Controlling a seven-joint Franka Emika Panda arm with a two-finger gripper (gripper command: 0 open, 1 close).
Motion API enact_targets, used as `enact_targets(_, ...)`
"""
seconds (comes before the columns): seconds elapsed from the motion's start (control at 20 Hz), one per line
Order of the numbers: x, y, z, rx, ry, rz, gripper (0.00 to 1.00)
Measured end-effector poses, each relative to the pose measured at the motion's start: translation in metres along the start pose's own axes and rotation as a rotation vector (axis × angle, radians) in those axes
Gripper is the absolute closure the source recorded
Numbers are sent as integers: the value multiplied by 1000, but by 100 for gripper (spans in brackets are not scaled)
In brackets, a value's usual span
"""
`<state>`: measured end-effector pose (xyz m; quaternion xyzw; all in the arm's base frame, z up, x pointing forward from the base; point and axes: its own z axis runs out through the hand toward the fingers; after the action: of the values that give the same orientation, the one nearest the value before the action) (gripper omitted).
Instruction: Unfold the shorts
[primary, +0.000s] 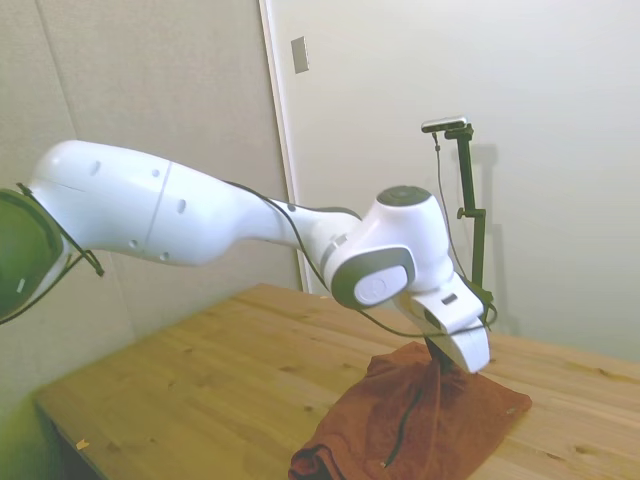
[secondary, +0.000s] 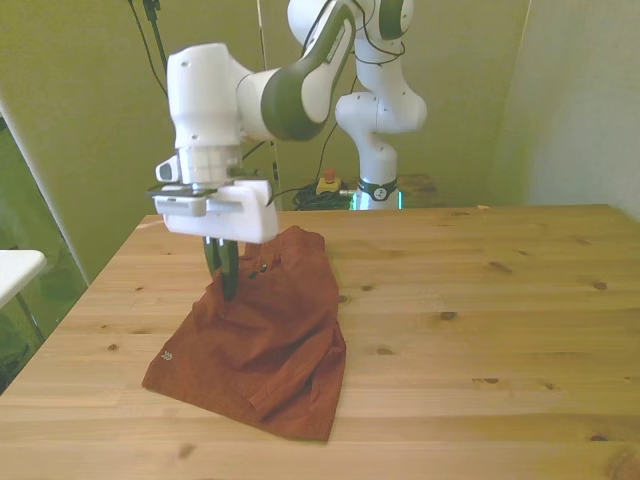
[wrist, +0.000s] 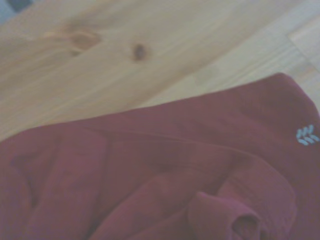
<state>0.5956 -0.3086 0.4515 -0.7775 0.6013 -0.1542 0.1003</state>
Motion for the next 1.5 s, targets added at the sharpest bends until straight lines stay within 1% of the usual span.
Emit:
enact_targets(0.1, -29, -21, -25, 8, 10, -60, 100)
enact_targets(0.15, -46, -31, -33, -1, 9, -94, 100)
enact_targets(0.2, -77, -40, -34, -33, -12, -147, 100)
enact_targets(0.3, -82, -44, -35, -35, -6, -163, 100)
enact_targets(0.4, -101, -58, -44, -44, 24, -196, 100)
enact_targets(0.5, -140, -81, -58, -42, 57, -243, 100)
enact_targets(0.65, -220, -118, -75, -41, 102, -337, 100)
enact_targets(0.75, -280, -136, -69, -77, 119, -407, 100)
enact_targets(0.85, -331, -146, -49, -122, 120, -466, 100)
enact_targets(0.9, -345, -149, -36, -142, 120, -487, 100)
enact_targets(0.95, -352, -152, -22, -162, 119, -499, 0)
enact_targets(1.05, -355, -156, 0, -188, 112, -504, 0)
enact_targets(1.2, -352, -158, 18, -207, 109, -502, 0)
enact_targets(1.5, -362, -157, 22, -221, 100, -519, 0)
